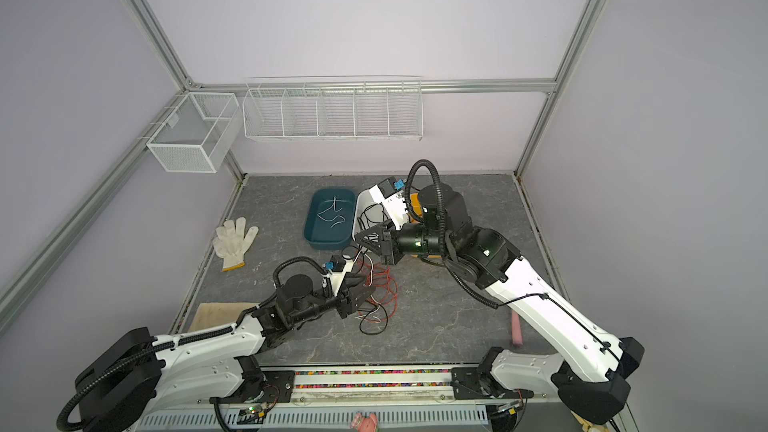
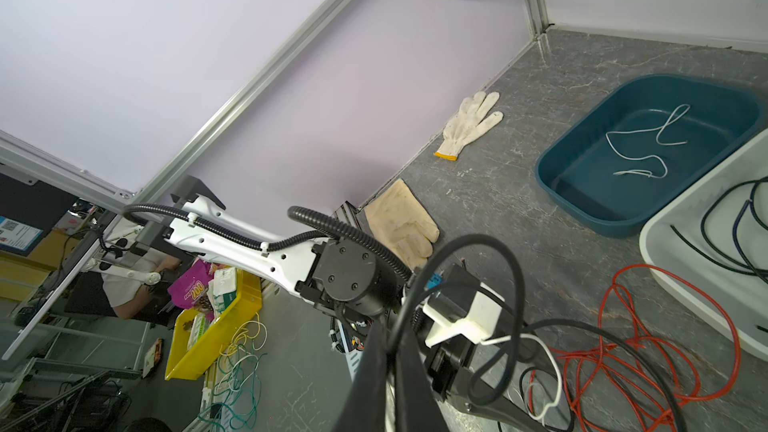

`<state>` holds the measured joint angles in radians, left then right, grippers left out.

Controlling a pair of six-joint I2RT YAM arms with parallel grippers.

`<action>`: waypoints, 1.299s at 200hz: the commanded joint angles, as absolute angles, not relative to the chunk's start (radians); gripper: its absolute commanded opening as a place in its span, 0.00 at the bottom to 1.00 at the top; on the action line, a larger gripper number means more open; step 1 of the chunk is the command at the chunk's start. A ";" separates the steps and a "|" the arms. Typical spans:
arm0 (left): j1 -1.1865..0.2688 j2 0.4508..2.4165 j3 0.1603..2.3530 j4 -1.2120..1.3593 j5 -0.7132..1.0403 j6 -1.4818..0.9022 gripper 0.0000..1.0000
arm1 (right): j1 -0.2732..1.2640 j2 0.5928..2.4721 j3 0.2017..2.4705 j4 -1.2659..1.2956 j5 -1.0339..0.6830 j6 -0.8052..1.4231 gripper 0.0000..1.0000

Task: Untangle the cables
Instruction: 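Carry black cable toward yellow tub with right while left lifts white cable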

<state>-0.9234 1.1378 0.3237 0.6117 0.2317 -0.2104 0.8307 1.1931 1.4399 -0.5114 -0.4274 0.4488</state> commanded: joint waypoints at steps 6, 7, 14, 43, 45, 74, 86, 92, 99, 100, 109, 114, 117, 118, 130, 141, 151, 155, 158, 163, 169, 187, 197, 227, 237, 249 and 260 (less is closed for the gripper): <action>-0.930 1.147 0.332 0.697 0.260 -0.227 0.37 | 0.826 1.156 1.425 -0.475 -0.433 0.462 0.06; -0.929 1.147 0.331 0.698 0.261 -0.226 0.37 | 0.826 1.155 1.425 -0.475 -0.431 0.461 0.06; -0.929 1.142 0.330 0.695 0.259 -0.227 0.33 | 0.826 1.151 1.425 -0.479 -0.427 0.460 0.06; -0.929 1.113 0.317 0.671 0.256 -0.225 0.14 | 0.825 1.135 1.423 -0.490 -0.396 0.454 0.06; -0.930 1.110 0.315 0.669 0.256 -0.226 0.13 | 0.826 1.134 1.423 -0.491 -0.393 0.453 0.06; -0.930 1.090 0.294 0.656 0.244 -0.239 0.08 | 0.825 1.119 1.420 -0.506 -0.347 0.447 0.06; -0.929 1.081 0.275 0.668 0.243 -0.251 0.06 | 0.825 1.104 1.414 -0.506 -0.321 0.443 0.06; -0.930 1.074 0.265 0.675 0.242 -0.257 0.02 | 0.823 1.097 1.411 -0.503 -0.309 0.442 0.06; -0.930 1.066 0.257 0.675 0.238 -0.262 0.00 | 0.821 1.086 1.404 -0.498 -0.295 0.442 0.06; -0.930 1.064 0.256 0.675 0.238 -0.263 0.00 | 0.821 1.085 1.403 -0.497 -0.293 0.442 0.06; -0.930 1.053 0.247 0.668 0.233 -0.267 0.00 | 0.819 1.074 1.397 -0.492 -0.278 0.443 0.06; -0.930 1.044 0.243 0.664 0.233 -0.267 0.00 | 0.819 1.069 1.395 -0.492 -0.268 0.442 0.06; -0.930 1.041 0.240 0.661 0.230 -0.268 0.00 | 0.818 1.067 1.394 -0.491 -0.263 0.442 0.06; -0.930 1.039 0.240 0.660 0.230 -0.269 0.00 | 0.819 1.066 1.394 -0.492 -0.261 0.442 0.06; -0.930 1.022 0.232 0.640 0.220 -0.273 0.00 | 0.815 1.057 1.393 -0.494 -0.237 0.442 0.06; -0.930 0.998 0.232 0.594 0.209 -0.274 0.00 | 0.813 1.050 1.389 -0.499 -0.209 0.440 0.06; -0.930 0.972 0.236 0.529 0.196 -0.269 0.00 | 0.808 1.044 1.389 -0.508 -0.182 0.442 0.06; -0.930 0.964 0.237 0.512 0.188 -0.266 0.00 | 0.807 1.040 1.389 -0.512 -0.170 0.442 0.06; -0.930 0.959 0.235 0.505 0.183 -0.267 0.00 | 0.805 1.039 1.388 -0.513 -0.161 0.443 0.06; -0.930 0.950 0.227 0.501 0.173 -0.268 0.00 | 0.802 1.036 1.388 -0.518 -0.147 0.444 0.06; -0.929 0.940 0.220 0.495 0.160 -0.268 0.00 | 0.798 1.032 1.388 -0.524 -0.129 0.443 0.06; -0.930 0.914 0.210 0.455 0.120 -0.278 0.00 | 0.787 1.019 1.389 -0.544 -0.067 0.448 0.06; -0.930 0.901 0.212 0.426 0.096 -0.286 0.00 | 0.778 1.010 1.389 -0.555 -0.032 0.451 0.06; -0.930 0.876 0.210 0.361 0.034 -0.302 0.00 | 0.749 0.977 1.397 -0.590 0.067 0.453 0.06; -0.929 0.869 0.209 0.347 0.017 -0.305 0.00 | 0.740 0.965 1.397 -0.599 0.095 0.453 0.06; -0.929 0.864 0.208 0.339 -0.005 -0.306 0.00 | 0.725 0.953 1.397 -0.610 0.118 0.453 0.06; -0.930 0.860 0.209 0.337 -0.024 -0.303 0.00 | 0.713 0.946 1.397 -0.618 0.124 0.453 0.06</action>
<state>-0.9241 0.8761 0.2222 0.3794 0.0490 -0.2901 0.7372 0.9752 1.3994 -0.5919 0.0418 0.4526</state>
